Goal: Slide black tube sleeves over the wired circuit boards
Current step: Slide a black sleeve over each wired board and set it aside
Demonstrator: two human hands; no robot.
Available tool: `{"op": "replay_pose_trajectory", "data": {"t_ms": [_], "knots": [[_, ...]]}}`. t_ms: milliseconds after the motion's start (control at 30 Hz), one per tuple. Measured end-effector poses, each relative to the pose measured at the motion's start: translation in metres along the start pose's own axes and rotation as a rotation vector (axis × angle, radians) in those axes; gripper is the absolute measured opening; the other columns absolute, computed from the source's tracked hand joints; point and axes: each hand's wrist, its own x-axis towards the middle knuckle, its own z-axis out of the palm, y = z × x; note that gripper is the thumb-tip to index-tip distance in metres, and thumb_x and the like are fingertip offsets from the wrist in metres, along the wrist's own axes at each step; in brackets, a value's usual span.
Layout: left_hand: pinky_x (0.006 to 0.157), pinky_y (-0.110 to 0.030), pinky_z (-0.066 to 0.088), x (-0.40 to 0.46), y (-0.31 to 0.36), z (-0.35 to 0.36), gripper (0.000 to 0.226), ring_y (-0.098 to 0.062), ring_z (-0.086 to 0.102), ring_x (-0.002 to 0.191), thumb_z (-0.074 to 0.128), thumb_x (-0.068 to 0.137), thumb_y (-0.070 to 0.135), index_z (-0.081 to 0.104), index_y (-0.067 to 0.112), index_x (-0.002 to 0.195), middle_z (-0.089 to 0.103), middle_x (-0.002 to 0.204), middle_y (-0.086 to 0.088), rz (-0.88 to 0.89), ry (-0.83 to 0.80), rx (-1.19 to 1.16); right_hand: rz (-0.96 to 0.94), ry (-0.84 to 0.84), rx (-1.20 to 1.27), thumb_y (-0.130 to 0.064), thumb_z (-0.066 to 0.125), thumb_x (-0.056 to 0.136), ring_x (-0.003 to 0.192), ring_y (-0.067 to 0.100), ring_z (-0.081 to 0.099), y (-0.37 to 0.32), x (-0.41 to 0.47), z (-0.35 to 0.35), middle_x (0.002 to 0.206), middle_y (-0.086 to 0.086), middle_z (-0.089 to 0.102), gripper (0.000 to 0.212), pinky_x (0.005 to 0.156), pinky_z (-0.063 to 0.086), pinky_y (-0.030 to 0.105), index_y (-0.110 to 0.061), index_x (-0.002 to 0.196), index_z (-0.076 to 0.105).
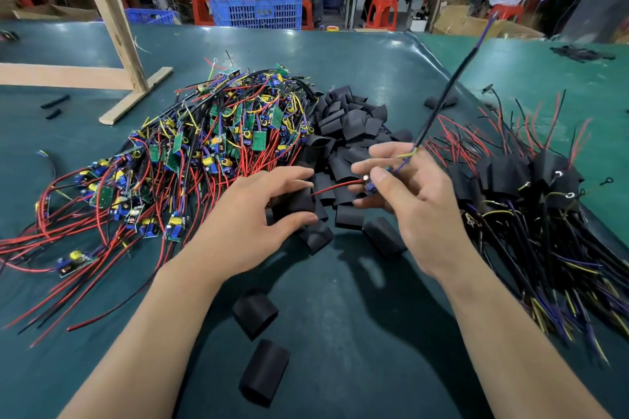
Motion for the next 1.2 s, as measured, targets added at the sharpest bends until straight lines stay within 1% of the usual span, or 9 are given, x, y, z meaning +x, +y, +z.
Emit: {"op": "replay_pose_trajectory", "data": {"t_ms": [133, 233, 333, 500, 867, 1000, 1067, 1133, 1200], "knots": [[0.103, -0.039, 0.043, 0.0, 0.005, 0.005, 0.05, -0.002, 0.058, 0.112, 0.077, 0.082, 0.034, 0.058, 0.032, 0.128, 0.067, 0.116, 0.014, 0.031, 0.019, 0.052, 0.094, -0.07, 0.081, 0.001, 0.048, 0.099, 0.09, 0.031, 0.071, 0.005, -0.004, 0.01, 0.101, 0.016, 0.063, 0.019, 0.077, 0.058, 0.03, -0.01, 0.103, 0.063], [0.103, -0.038, 0.041, 0.0, 0.008, 0.007, 0.05, 0.001, 0.058, 0.113, 0.077, 0.082, 0.031, 0.059, 0.031, 0.128, 0.067, 0.117, 0.018, 0.049, 0.055, 0.028, 0.081, -0.094, 0.008, 0.001, 0.056, 0.095, 0.087, 0.024, 0.071, 0.007, -0.005, 0.012, 0.095, 0.011, 0.068, 0.02, 0.082, 0.059, 0.034, -0.014, 0.101, 0.067], [0.105, -0.035, 0.038, -0.001, 0.011, 0.006, 0.049, 0.011, 0.053, 0.116, 0.078, 0.082, 0.028, 0.059, 0.03, 0.127, 0.066, 0.116, 0.025, 0.07, 0.075, -0.021, 0.048, -0.064, -0.033, 0.001, 0.066, 0.088, 0.081, 0.013, 0.07, 0.006, -0.003, 0.01, 0.086, -0.002, 0.073, 0.02, 0.08, 0.058, 0.03, -0.017, 0.094, 0.071], [0.101, -0.017, 0.033, 0.0, 0.016, 0.008, 0.047, 0.024, 0.047, 0.112, 0.075, 0.081, 0.032, 0.06, 0.025, 0.126, 0.058, 0.113, 0.037, 0.111, 0.086, -0.032, 0.082, -0.04, 0.148, -0.005, 0.072, 0.078, 0.076, 0.016, 0.07, 0.004, -0.003, 0.01, 0.084, 0.005, 0.075, 0.011, 0.067, 0.055, 0.022, -0.012, 0.086, 0.073], [0.099, -0.01, 0.04, -0.001, 0.014, 0.007, 0.049, 0.008, 0.057, 0.116, 0.079, 0.081, 0.017, 0.06, 0.021, 0.126, 0.067, 0.116, 0.021, 0.099, 0.044, -0.154, 0.094, -0.017, 0.124, 0.006, 0.072, 0.078, 0.074, 0.015, 0.071, 0.007, -0.003, 0.011, 0.078, 0.005, 0.075, 0.013, 0.067, 0.056, 0.021, -0.003, 0.087, 0.072], [0.098, -0.009, 0.039, 0.0, 0.015, 0.007, 0.049, 0.01, 0.056, 0.116, 0.078, 0.082, 0.02, 0.06, 0.02, 0.127, 0.066, 0.115, 0.023, 0.102, 0.059, -0.159, 0.22, 0.007, 0.334, -0.007, 0.073, 0.068, 0.073, 0.015, 0.071, 0.005, -0.003, 0.014, 0.077, 0.006, 0.074, 0.007, 0.066, 0.056, 0.021, -0.008, 0.074, 0.074], [0.096, -0.015, 0.045, -0.001, 0.015, 0.008, 0.049, 0.007, 0.06, 0.113, 0.077, 0.082, 0.023, 0.059, 0.024, 0.128, 0.065, 0.113, 0.028, 0.093, 0.05, -0.159, 0.27, 0.016, 0.414, -0.007, 0.071, 0.067, 0.071, 0.014, 0.071, 0.005, -0.003, 0.015, 0.074, 0.005, 0.073, 0.006, 0.065, 0.056, 0.02, -0.011, 0.069, 0.075], [0.088, -0.034, 0.053, -0.002, 0.016, 0.008, 0.045, -0.011, 0.068, 0.103, 0.073, 0.084, 0.028, 0.058, 0.032, 0.127, 0.066, 0.112, 0.033, 0.083, 0.051, -0.149, 0.23, 0.006, 0.332, -0.008, 0.072, 0.069, 0.074, 0.014, 0.07, 0.007, -0.004, 0.016, 0.076, 0.005, 0.073, 0.005, 0.067, 0.055, 0.021, -0.009, 0.073, 0.072], [0.08, -0.029, 0.054, -0.001, 0.014, 0.007, 0.041, -0.012, 0.068, 0.1, 0.069, 0.086, 0.029, 0.057, 0.036, 0.125, 0.065, 0.113, 0.032, 0.09, 0.071, -0.15, 0.163, -0.008, 0.203, -0.003, 0.074, 0.071, 0.076, 0.014, 0.07, 0.007, -0.004, 0.015, 0.078, 0.004, 0.074, 0.009, 0.07, 0.055, 0.022, -0.01, 0.076, 0.071]]}}
